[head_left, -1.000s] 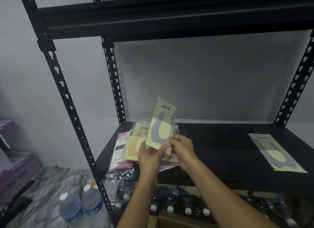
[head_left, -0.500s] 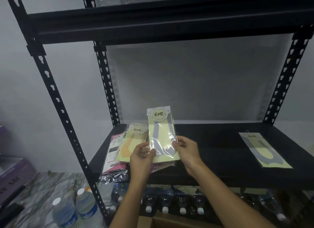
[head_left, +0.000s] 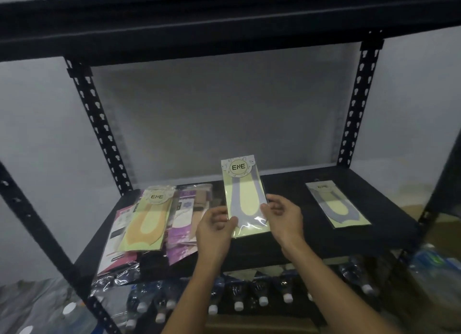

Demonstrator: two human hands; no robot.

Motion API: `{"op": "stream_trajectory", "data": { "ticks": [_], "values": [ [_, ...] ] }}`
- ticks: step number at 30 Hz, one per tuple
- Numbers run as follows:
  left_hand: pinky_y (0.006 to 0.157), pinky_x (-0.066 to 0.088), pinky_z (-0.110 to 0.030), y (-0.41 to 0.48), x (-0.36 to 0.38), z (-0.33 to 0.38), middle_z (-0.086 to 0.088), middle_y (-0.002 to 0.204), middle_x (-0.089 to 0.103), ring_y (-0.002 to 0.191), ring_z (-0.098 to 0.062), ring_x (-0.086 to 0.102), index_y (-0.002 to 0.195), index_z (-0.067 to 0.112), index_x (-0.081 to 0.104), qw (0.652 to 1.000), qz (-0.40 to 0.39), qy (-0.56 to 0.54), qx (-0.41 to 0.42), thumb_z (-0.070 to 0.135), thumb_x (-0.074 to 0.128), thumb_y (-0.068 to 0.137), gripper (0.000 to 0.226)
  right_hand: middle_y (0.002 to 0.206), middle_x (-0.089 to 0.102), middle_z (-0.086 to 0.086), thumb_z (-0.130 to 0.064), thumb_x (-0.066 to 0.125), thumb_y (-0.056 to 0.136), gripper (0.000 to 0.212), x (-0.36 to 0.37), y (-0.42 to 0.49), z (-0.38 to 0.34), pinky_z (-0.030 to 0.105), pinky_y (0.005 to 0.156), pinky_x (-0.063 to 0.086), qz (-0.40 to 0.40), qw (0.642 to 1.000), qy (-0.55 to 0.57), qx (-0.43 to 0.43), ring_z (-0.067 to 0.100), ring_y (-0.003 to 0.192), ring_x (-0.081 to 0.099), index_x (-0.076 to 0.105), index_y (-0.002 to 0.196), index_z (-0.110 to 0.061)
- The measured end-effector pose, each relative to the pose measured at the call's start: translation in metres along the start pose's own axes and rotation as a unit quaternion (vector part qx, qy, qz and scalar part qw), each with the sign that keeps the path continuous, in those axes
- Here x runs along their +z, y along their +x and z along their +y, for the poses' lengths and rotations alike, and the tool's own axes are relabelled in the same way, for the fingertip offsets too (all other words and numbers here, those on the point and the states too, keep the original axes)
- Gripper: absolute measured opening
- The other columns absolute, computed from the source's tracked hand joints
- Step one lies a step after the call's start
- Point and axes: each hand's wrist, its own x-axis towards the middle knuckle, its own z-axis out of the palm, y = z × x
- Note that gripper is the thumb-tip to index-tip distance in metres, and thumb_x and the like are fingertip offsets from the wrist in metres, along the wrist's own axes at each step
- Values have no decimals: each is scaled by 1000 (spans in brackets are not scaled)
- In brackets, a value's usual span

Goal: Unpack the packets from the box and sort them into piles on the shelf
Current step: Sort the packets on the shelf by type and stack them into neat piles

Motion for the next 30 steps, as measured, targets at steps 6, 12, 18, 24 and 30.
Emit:
{"op": "stream_trajectory", "data": {
  "ticks": [6, 12, 18, 24, 30],
  "values": [
    [67, 61, -32, 2, 102, -3, 3, 82, 70, 73, -9, 70, 92, 28, 62, 996, -81, 26, -37, 15, 78, 78, 25, 85, 67, 0, -13, 69, 84, 23, -89, 49, 23, 25, 73, 49, 65, 993, -97, 12, 15, 81, 63, 69, 107, -9],
    [61, 53, -16, 4, 195, -8, 6, 83, 68, 73, -6, 66, 94, 23, 62, 984, -142, 90, -52, 22, 80, 77, 25, 104, 71, 14, -13, 66, 86, 26, -163, 92, 58, 22, 79, 43, 103, 971, -213, 21, 19, 85, 62, 69, 109, -1],
    [84, 57, -38, 12, 245, -15, 0, 99, 72, 91, -19, 68, 90, 23, 65, 964, -140, 205, -95, 30, 81, 74, 23, 102, 71, 17, -12, 66, 86, 20, -191, 123, 82, 19, 79, 41, 84, 957, -274, 46, 25, 91, 66, 72, 100, 2],
    [78, 55, -33, 21, 259, -15, 2, 101, 71, 93, -20, 66, 91, 23, 68, 943, -138, 291, -81, 35, 81, 72, 25, 96, 72, 16, -11, 65, 88, 18, -192, 135, 99, 24, 74, 46, 85, 951, -295, 35, 20, 75, 60, 72, 99, 1],
    [73, 51, -29, 16, 262, -20, 4, 98, 71, 91, -18, 66, 96, 25, 68, 915, -144, 377, -5, 44, 72, 78, 27, 97, 70, 16, -8, 66, 86, 19, -192, 132, 105, 24, 75, 46, 107, 952, -288, 12, 22, 77, 62, 70, 101, 2]
  ]
}}
